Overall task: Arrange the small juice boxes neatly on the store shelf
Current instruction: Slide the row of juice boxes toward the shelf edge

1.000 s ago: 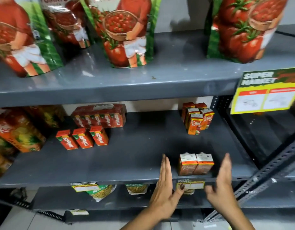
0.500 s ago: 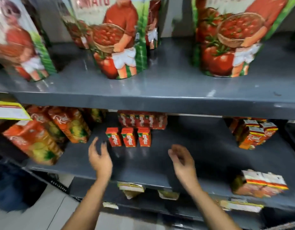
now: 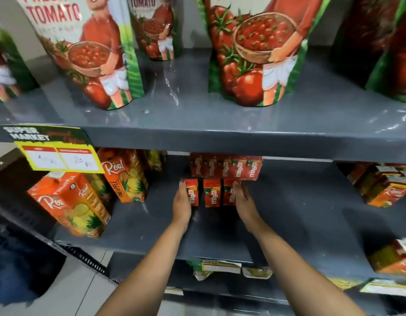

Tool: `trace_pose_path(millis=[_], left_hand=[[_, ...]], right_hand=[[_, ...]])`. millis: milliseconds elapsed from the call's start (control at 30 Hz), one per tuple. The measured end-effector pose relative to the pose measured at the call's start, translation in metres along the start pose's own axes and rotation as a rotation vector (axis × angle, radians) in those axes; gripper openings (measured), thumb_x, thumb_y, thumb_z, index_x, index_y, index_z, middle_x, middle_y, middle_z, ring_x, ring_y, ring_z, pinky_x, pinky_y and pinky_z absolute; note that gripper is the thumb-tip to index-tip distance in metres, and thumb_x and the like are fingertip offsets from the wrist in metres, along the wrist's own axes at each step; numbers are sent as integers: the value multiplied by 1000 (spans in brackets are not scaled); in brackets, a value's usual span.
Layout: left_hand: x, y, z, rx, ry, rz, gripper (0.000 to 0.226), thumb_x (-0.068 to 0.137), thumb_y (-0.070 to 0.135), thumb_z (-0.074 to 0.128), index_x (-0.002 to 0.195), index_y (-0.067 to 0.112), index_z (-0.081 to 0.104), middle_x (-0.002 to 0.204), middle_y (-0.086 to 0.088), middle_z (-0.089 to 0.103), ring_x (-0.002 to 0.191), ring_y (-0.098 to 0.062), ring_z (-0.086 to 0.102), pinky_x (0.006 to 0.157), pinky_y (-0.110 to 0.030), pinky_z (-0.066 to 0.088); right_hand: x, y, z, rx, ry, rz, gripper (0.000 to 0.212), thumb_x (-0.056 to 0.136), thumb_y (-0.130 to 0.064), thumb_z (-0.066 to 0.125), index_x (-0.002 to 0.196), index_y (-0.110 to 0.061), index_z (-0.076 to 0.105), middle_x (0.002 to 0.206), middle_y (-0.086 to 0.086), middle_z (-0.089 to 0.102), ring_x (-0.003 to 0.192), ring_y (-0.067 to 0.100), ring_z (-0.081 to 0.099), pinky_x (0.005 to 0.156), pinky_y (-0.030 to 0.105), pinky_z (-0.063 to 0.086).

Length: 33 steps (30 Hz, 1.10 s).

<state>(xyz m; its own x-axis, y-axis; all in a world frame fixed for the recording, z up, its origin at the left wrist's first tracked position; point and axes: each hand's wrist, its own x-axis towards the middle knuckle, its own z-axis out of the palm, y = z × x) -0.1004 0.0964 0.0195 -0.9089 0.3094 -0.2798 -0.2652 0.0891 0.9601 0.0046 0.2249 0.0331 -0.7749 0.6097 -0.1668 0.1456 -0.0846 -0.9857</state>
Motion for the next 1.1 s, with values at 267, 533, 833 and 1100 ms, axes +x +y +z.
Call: trace_pose_path(millis=[267, 533, 833, 1100], left_hand=[[-7, 7, 5, -30, -84, -90, 54, 98, 53, 29, 105, 17, 68, 99, -6, 72, 90, -15, 65, 68, -26, 45], [-16, -2, 0, 5, -80, -119, 65, 91, 66, 27, 131, 23, 55, 122, -5, 65, 110, -18, 59, 91, -32, 44], [-45, -25, -7, 13, -116, -176, 81, 77, 80, 27, 139, 31, 45, 138, -2, 55, 125, -20, 50, 109, -46, 35], [-80, -42, -18, 34, -121, -124, 61, 89, 67, 29, 131, 30, 53, 127, 1, 62, 118, -16, 54, 106, -40, 37]], right_hand=[[1, 2, 17, -1, 23, 15, 47, 96, -51, 32, 139, -31, 36, 129, -10, 50, 112, 5, 49, 93, 24, 36], [-23, 3, 19, 0, 12, 21, 31, 96, -51, 29, 124, -42, 38, 114, -20, 53, 103, -5, 50, 86, 18, 37], [-68, 17, 11, -24, 59, 39, 16, 98, -46, 29, 108, -48, 42, 106, -27, 51, 94, -13, 48, 78, 8, 36], [-97, 36, 6, -51, 103, 69, 42, 97, -49, 28, 130, -29, 44, 122, -6, 56, 111, 9, 52, 95, 28, 35]])
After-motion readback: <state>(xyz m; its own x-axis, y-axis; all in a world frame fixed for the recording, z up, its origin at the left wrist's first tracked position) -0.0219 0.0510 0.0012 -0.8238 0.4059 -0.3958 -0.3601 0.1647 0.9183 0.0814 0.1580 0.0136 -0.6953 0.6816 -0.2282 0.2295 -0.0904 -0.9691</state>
